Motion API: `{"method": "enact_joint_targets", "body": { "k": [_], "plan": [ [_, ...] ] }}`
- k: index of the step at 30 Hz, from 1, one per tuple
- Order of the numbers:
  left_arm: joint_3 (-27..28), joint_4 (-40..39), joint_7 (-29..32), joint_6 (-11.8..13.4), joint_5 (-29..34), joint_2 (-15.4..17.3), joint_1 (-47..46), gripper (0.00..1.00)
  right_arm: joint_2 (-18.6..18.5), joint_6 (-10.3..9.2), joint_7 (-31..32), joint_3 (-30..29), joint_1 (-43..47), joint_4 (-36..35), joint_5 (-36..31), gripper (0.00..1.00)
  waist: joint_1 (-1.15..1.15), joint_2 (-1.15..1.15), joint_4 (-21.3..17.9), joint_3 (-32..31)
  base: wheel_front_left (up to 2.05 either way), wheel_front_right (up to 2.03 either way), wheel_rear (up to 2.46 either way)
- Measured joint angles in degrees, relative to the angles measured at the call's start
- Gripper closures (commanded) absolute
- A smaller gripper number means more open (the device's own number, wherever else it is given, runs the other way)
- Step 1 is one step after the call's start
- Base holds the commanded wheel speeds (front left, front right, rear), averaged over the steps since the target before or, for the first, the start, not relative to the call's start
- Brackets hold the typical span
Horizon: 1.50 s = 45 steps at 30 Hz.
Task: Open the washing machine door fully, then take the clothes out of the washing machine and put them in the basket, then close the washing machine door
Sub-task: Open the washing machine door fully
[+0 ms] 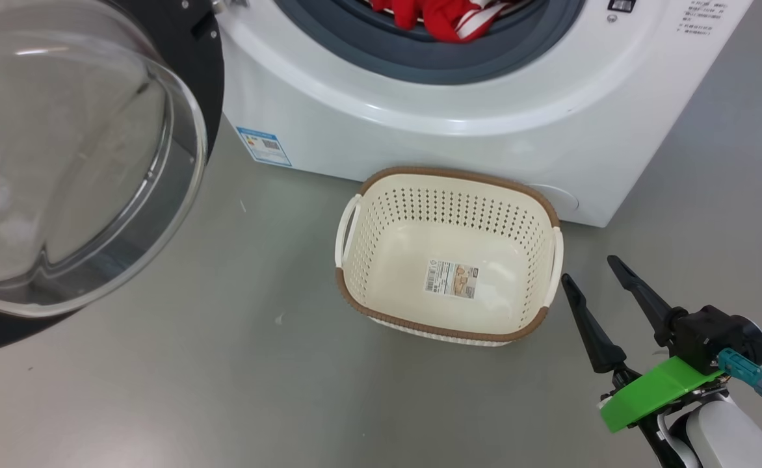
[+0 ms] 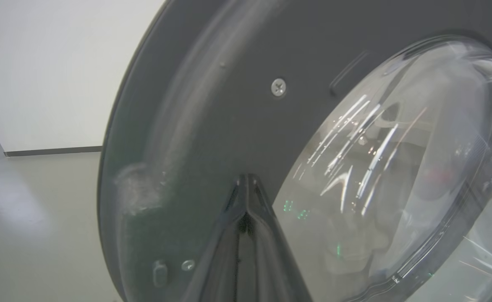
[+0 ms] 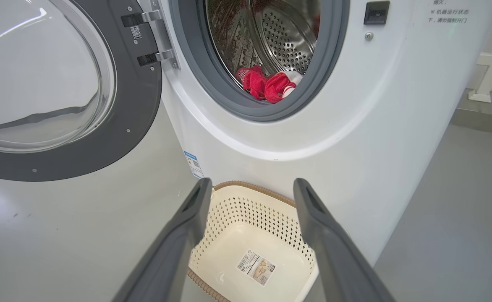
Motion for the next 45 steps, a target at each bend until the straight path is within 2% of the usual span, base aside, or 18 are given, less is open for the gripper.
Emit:
{"method": "enact_joint_targets", "body": {
  "k": [6, 14, 15, 17, 18, 19, 21, 22, 29, 45],
  "plan": [
    [-0.43, -2.45, 0.01, -0.79, 0.53, -2.26, 3.7, 1.0, 0.55, 0.0, 0.0, 0.0, 0.34, 0.2, 0.01, 0.0, 0.0, 0.0, 0.2, -2.27, 0.0, 0.0, 0.0],
    [-4.46, -8.08, 0.01, -1.0, 0.64, -5.83, 10.82, 0.98, 1.2, 0.0, 0.0, 0.12, 2.67, 0.38, 0.01, 0.0, 0.0, 0.0, 0.19, -5.76, 0.0, 0.0, 0.0],
    [-5.08, -8.83, 0.01, -1.0, 0.56, -6.24, 11.8, 0.86, 1.31, 0.0, 0.0, 0.1, 2.74, 0.38, 0.01, 0.0, 0.0, 0.0, 0.14, -6.2, 0.0, 0.0, 0.0],
    [-6.26, -10.15, 0.01, -1.0, 0.15, -6.9, 13.8, 0.69, 1.56, 0.0, 0.0, 0.02, 2.93, 0.37, 0.01, 0.0, 0.0, 0.0, 0.01, -7.05, 0.0, 0.0, 0.0],
    [-6.73, -10.93, 0.01, -1.0, -0.32, -7.12, 14.83, 0.58, 1.7, 0.0, 0.0, -0.04, 3.25, 0.35, 0.02, 0.0, 0.0, 0.0, -0.09, -7.47, 0.0, 0.0, 0.0],
    [-7.14, -11.8, 0.01, -1.0, -0.76, -7.26, 15.89, 0.31, 1.89, 0.0, 0.0, -0.09, 3.68, 0.37, 0.03, 0.0, 0.0, 0.0, -0.21, -7.86, 0.0, 0.0, 0.0],
    [-8.37, -13.76, 0.01, -1.0, -1.49, -7.65, 17.89, 0.07, 2.32, 0.0, 0.0, -0.21, 4.41, 0.35, 0.09, 0.0, 0.0, 0.0, -0.52, -8.61, 0.0, 0.0, 0.0],
    [-9.2, -14.56, 0.01, -1.01, -1.76, -7.86, 18.87, 0.0, 2.49, 0.0, 0.0, -0.29, 4.75, 0.35, 0.1, 0.0, 0.0, 0.0, -0.72, -8.94, 0.0, 0.0, 0.0],
    [-14.22, -20.65, 0.02, -1.01, -2.86, -9.71, 25.33, 0.0, 3.24, 0.0, 0.0, -2.4, 7.17, 0.18, 0.1, 0.0, 0.0, 0.0, -2.56, -10.95, 0.0, 0.0, 0.0],
    [-25.75, -27.72, 0.02, -1.01, -6.49, -9.83, 32.93, 0.0, 4.32, 0.0, 0.0, -5.73, 8.54, -1.04, 0.1, 0.0, 0.0, 0.0, -9.41, -12.0, 0.0, 0.0, 0.0]
  ]
}}
